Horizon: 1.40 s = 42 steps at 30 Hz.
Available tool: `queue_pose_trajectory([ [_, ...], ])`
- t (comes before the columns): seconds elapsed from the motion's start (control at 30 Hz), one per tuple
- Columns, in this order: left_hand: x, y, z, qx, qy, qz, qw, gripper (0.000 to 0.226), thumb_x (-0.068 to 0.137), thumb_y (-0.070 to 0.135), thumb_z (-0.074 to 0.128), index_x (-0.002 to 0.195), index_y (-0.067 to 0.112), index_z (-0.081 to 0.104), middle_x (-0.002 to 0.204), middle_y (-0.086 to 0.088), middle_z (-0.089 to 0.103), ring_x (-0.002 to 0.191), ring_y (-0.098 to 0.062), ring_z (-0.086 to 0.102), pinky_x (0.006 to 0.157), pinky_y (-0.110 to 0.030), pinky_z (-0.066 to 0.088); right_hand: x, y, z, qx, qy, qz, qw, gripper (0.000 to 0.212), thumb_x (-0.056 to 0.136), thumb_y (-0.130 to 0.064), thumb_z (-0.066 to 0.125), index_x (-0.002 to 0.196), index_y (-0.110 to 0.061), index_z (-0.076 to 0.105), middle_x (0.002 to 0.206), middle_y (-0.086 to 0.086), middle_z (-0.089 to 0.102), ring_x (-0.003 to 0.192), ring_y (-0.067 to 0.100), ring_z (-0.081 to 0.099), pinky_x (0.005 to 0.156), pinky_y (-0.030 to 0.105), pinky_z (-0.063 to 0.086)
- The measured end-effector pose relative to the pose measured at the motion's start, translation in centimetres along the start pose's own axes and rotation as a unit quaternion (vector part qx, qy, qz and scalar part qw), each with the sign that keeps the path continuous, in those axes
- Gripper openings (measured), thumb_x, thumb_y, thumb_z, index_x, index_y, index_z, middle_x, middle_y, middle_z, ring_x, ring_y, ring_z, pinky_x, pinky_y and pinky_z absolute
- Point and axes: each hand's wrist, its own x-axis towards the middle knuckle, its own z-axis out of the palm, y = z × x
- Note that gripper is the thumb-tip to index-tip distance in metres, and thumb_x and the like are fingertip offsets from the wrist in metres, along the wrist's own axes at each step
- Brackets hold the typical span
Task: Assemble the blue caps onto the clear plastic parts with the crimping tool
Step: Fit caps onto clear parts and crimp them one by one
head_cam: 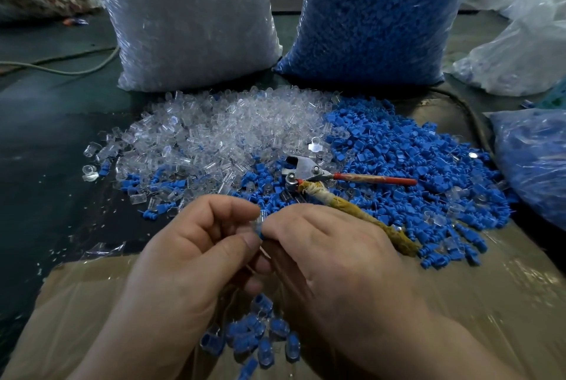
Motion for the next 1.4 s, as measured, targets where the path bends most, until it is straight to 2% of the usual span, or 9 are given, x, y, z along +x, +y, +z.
queue_pose_trajectory([
  [0.1, 0.1, -0.1, -0.3, 0.083, 0.01, 0.026, 0.996, 0.032, 0.057, 0.021, 0.089, 0.085, 0.027, 0.076, 0.071, -0.008, 0.069, 0.061, -0.02, 0.068, 0.053, -0.027, 0.054, 0.1, 0.3, 0.4, -0.017, 0.004, -0.016, 1.0, 0.021, 0.087, -0.022, 0.07, 0.106, -0.015, 0.067, 0.097, 0.0, 0.067, 0.086, 0.02, 0.062, 0.063, 0.041, 0.054],
  [0.2, 0.2, -0.3, -0.8, 0.152, 0.02, 0.04, 0.987, 0.034, 0.055, 0.037, 0.083, 0.088, 0.032, 0.073, 0.071, -0.003, 0.07, 0.064, -0.023, 0.07, 0.057, -0.034, 0.056, 0.4, 0.8, 0.1, -0.055, -0.003, -0.012, 0.998, 0.031, 0.089, -0.029, 0.061, 0.118, -0.02, 0.062, 0.109, -0.001, 0.064, 0.101, 0.019, 0.057, 0.084, 0.037, 0.051],
  [0.27, 0.3, -0.6, -1.1, 0.129, 0.042, 0.035, 0.99, 0.036, 0.054, 0.028, 0.091, 0.085, 0.032, 0.073, 0.069, -0.003, 0.07, 0.063, -0.024, 0.072, 0.055, -0.031, 0.056, 0.7, 2.0, -0.8, -0.133, -0.012, 0.069, 0.989, 0.049, 0.088, -0.044, 0.048, 0.135, -0.03, 0.043, 0.132, -0.006, 0.053, 0.126, 0.016, 0.045, 0.106, 0.038, 0.039],
  [0.37, 0.5, -0.6, -1.3, 0.071, 0.056, 0.025, 0.996, 0.027, 0.057, 0.031, 0.077, 0.083, 0.029, 0.073, 0.066, -0.008, 0.07, 0.056, -0.025, 0.069, 0.048, -0.024, 0.052, 1.0, 5.0, -2.7, -0.209, -0.102, 0.223, 0.947, 0.079, 0.086, -0.06, 0.046, 0.149, -0.038, 0.004, 0.159, -0.008, 0.014, 0.148, 0.019, 0.01, 0.12, 0.042, 0.013],
  [0.5, 0.5, 0.0, -1.3, 0.019, 0.045, -0.034, 0.998, 0.043, 0.043, 0.039, 0.08, 0.083, 0.025, 0.073, 0.067, -0.018, 0.069, 0.047, -0.023, 0.061, 0.042, -0.028, 0.049, 1.0, 7.2, -3.2, -0.218, -0.191, 0.271, 0.918, 0.082, 0.086, -0.068, 0.04, 0.152, -0.035, 0.005, 0.16, -0.005, 0.015, 0.146, 0.023, 0.015, 0.118, 0.041, 0.015],
  [0.77, 0.9, 0.2, -1.1, 0.002, 0.052, -0.034, 0.998, 0.031, 0.046, 0.033, 0.077, 0.076, 0.025, 0.074, 0.061, -0.01, 0.067, 0.047, -0.02, 0.061, 0.037, -0.025, 0.046, 1.6, 7.2, -2.6, -0.255, -0.136, 0.232, 0.929, 0.063, 0.079, -0.056, 0.048, 0.138, -0.034, 0.038, 0.118, -0.01, 0.059, 0.11, 0.02, 0.039, 0.095, 0.04, 0.034],
  [0.93, 0.9, 0.1, -1.3, -0.01, 0.058, -0.011, 0.998, 0.025, 0.052, 0.028, 0.078, 0.077, 0.025, 0.073, 0.06, -0.01, 0.064, 0.048, -0.02, 0.058, 0.038, -0.026, 0.045, 1.4, 5.6, -3.7, -0.15, -0.05, 0.209, 0.965, 0.051, 0.082, -0.052, 0.037, 0.13, -0.036, 0.042, 0.098, -0.02, 0.05, 0.089, 0.005, 0.041, 0.076, 0.028, 0.035],
  [1.03, 0.9, 0.3, -1.5, -0.012, 0.06, 0.004, 0.998, 0.02, 0.058, 0.022, 0.073, 0.078, 0.023, 0.073, 0.061, -0.009, 0.064, 0.048, -0.019, 0.057, 0.038, -0.025, 0.045, 1.2, 3.6, -4.0, -0.106, -0.079, 0.151, 0.98, 0.034, 0.081, -0.055, 0.04, 0.11, -0.04, 0.05, 0.084, -0.027, 0.049, 0.078, -0.003, 0.048, 0.065, 0.016, 0.032],
  [1.4, 0.4, 1.1, -1.5, 0.127, 0.06, 0.082, 0.987, 0.022, 0.062, 0.03, 0.071, 0.084, 0.03, 0.072, 0.072, -0.006, 0.069, 0.057, -0.015, 0.064, 0.05, -0.022, 0.054, 0.7, 2.6, -3.7, -0.134, -0.143, 0.096, 0.976, 0.056, 0.075, -0.057, 0.041, 0.125, -0.034, 0.047, 0.106, -0.016, 0.057, 0.099, 0.012, 0.052, 0.086, 0.029, 0.048],
])
